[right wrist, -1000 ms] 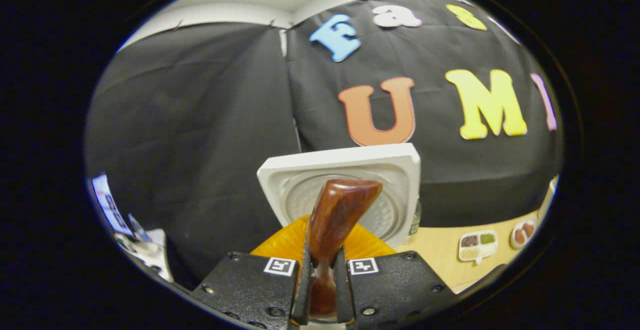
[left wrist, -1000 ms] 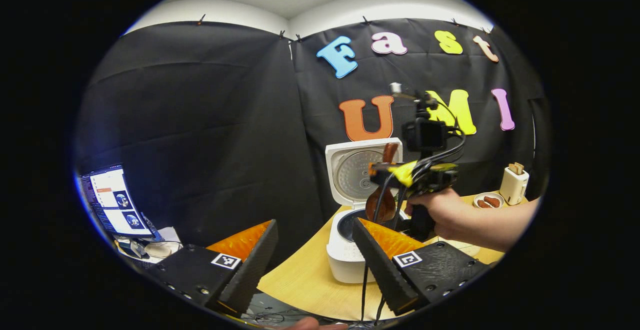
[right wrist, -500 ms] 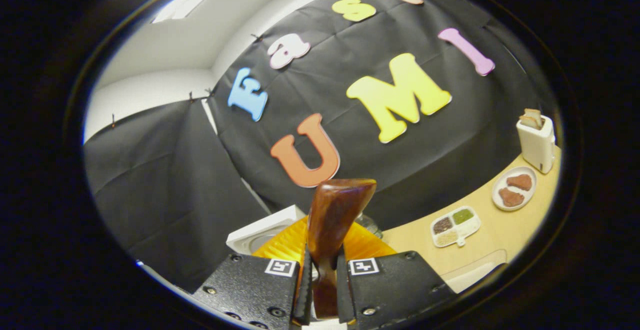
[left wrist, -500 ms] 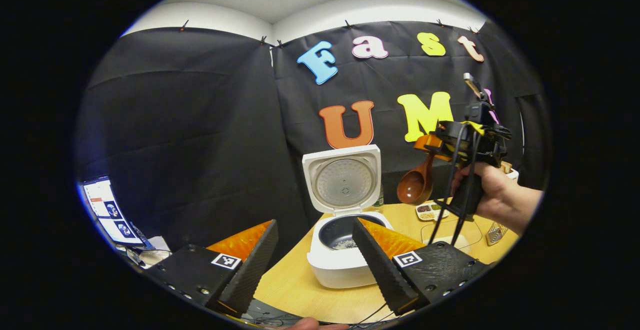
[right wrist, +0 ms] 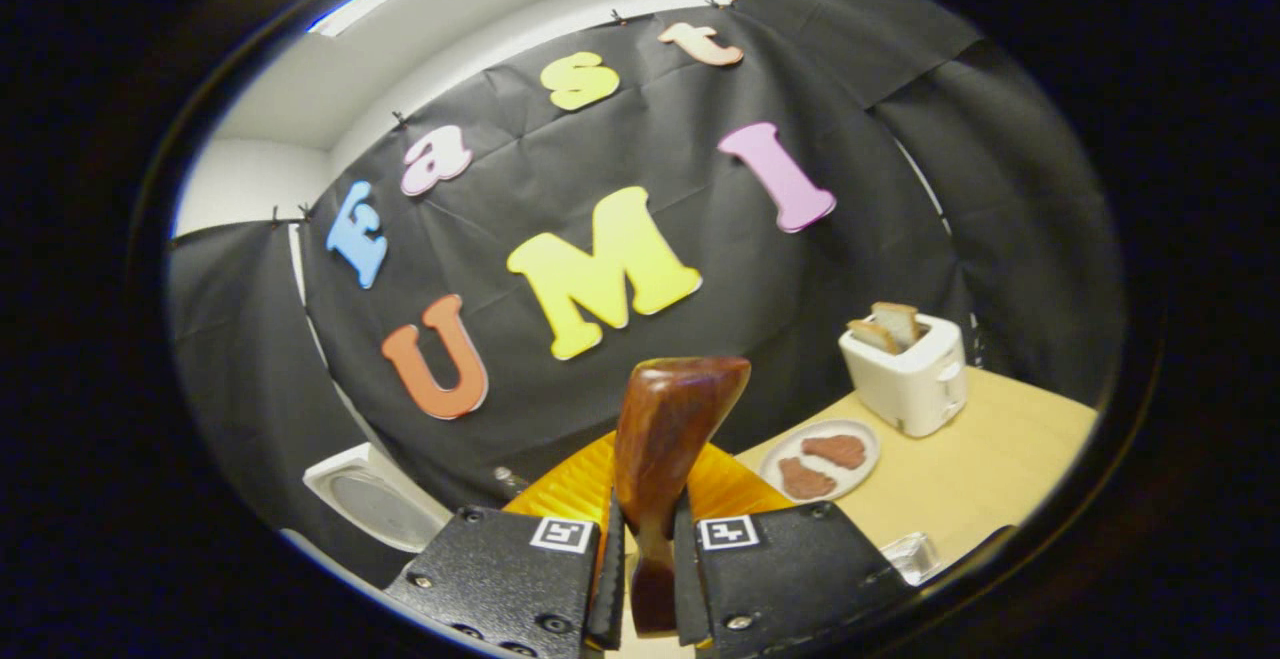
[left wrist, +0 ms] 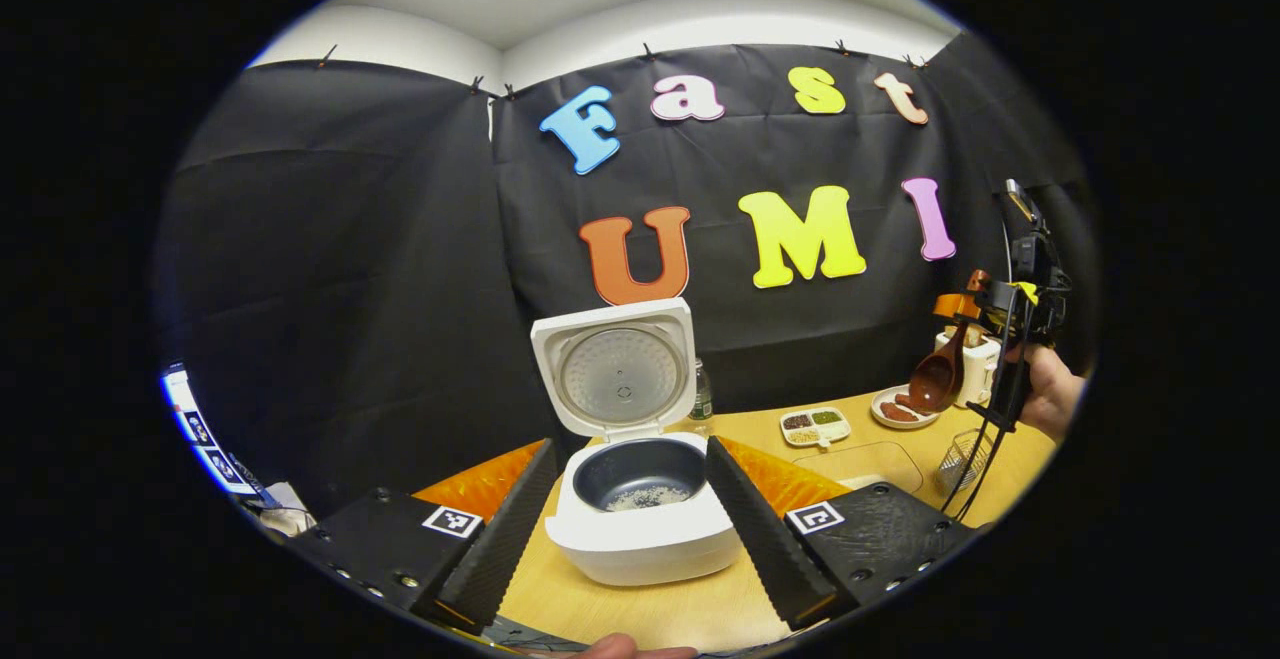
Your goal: Close the left gripper, press the button to open the rice cooker; take a wooden spoon from the chopstick holder with the right hand, scoop a spoonful of rice and pour it into the rice cooker, then put the wooden spoon back into the chopstick holder.
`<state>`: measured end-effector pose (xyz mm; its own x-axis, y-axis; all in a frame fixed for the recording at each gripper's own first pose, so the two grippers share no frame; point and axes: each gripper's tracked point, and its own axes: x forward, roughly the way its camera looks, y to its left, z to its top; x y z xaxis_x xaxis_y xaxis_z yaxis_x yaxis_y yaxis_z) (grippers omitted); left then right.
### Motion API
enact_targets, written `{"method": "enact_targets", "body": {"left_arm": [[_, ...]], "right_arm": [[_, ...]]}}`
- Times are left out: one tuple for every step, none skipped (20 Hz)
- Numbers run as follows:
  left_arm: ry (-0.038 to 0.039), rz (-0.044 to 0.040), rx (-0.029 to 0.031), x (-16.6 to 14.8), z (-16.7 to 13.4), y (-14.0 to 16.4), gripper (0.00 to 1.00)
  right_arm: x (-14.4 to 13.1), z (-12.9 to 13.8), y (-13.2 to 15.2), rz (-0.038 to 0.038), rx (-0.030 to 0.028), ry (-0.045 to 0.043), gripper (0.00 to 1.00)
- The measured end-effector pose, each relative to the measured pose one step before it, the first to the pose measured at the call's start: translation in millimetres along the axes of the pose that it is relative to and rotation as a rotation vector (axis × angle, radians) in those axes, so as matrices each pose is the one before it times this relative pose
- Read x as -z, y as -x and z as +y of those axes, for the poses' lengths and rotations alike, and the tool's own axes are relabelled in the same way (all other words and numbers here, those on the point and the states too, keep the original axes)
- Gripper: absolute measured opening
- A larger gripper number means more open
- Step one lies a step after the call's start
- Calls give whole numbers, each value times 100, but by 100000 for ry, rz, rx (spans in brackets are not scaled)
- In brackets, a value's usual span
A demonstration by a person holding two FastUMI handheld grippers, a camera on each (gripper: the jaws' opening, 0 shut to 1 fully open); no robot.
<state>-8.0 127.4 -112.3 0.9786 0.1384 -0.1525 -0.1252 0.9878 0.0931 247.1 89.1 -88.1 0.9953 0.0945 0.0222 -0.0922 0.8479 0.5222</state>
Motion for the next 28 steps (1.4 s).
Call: {"method": "enact_targets", "body": {"left_arm": [[44, 117, 802, -160, -409, -44, 95], [-20, -9, 630, -200, -430, -61, 95], [-170, 3, 363, 23, -307, -233, 95], [-530, 264, 350, 11, -361, -89, 95], [-594, -50, 370, -33, -379, -57, 95], [-718, 29, 361, -22, -363, -51, 95], [-496, 89, 469, 66, -378, -28, 95], [-440, -82, 612, -28, -437, -54, 95], [-503, 383, 365, 43, -299, -96, 95], [-301, 377, 401, 74, -267, -197, 95], [87, 189, 397, 97, -224, -105, 95], [384, 208, 468, -9, -243, -56, 95], [205, -87, 190, -163, -288, -55, 95], [54, 57, 105, -188, -261, -39, 95], [-57, 264, 237, 22, -279, -198, 95], [-487, 139, -90, 65, -8, -50, 95], [-443, -211, -146, -4, -35, -66, 95], [-407, 241, -108, -36, -162, -14, 95], [-295, 411, 231, 201, -99, -259, 95], [-522, 500, 139, 136, -138, -116, 95], [-349, -158, 103, -30, -127, 67, 95], [-480, 78, -95, -61, -131, -42, 95], [-414, -97, 48, -21, 3, -98, 95], [-233, 28, 48, 60, -132, -60, 95], [-223, -17, 205, -26, -111, -96, 95], [-86, -42, 68, -73, -38, -56, 95], [-88, -154, 183, 5, -41, -93, 95], [-120, -176, 184, -101, -236, 79, 95]], "right_arm": [[-137, -2241, 224, 90, 2879, 722, 25], [-277, -2196, 77, -431, 2907, 1222, 25], [-108, -2031, 186, -336, 2204, 512, 25], [251, -2046, 32, 426, 3024, 1171, 25], [600, -1822, -77, 973, 2309, -148, 26], [598, -1556, 83, 1001, 2140, -1005, 26], [522, -1071, -128, 618, 1779, -322, 25], [641, -888, -287, 859, 825, -432, 25], [907, -743, -250, 1408, 698, 40, 25], [494, -422, -277, 545, 673, 659, 25], [619, -532, -190, 850, 358, 1027, 25], [648, -508, -336, 598, 881, 1982, 25], [775, -471, -236, 1056, 389, 1253, 26], [842, -531, -224, 1456, 302, 205, 25], [938, -437, -341, 1262, 845, -640, 25], [853, -493, -380, 1712, 753, -1615, 25], [743, -244, -223, 687, -226, -2068, 26], [846, -209, -352, 965, 1446, 269, 26], [848, -309, -257, 1107, 17, 427, 26], [969, -400, -328, 1376, 966, 1101, 25], [919, -323, -196, 1869, 1110, 430, 25], [143, -274, 146, -753, 301, -1119, 26], [66, -256, -211, 570, 653, -1423, 25], [-37, -183, -267, -132, 307, -353, 26], [286, -328, 52, 372, 403, 446, 26], [41, -62, 166, 517, 121, 597, 25], [6, -28, 90, 533, -311, 713, 25], [52, 31, 77, 583, -2, 493, 25]]}}
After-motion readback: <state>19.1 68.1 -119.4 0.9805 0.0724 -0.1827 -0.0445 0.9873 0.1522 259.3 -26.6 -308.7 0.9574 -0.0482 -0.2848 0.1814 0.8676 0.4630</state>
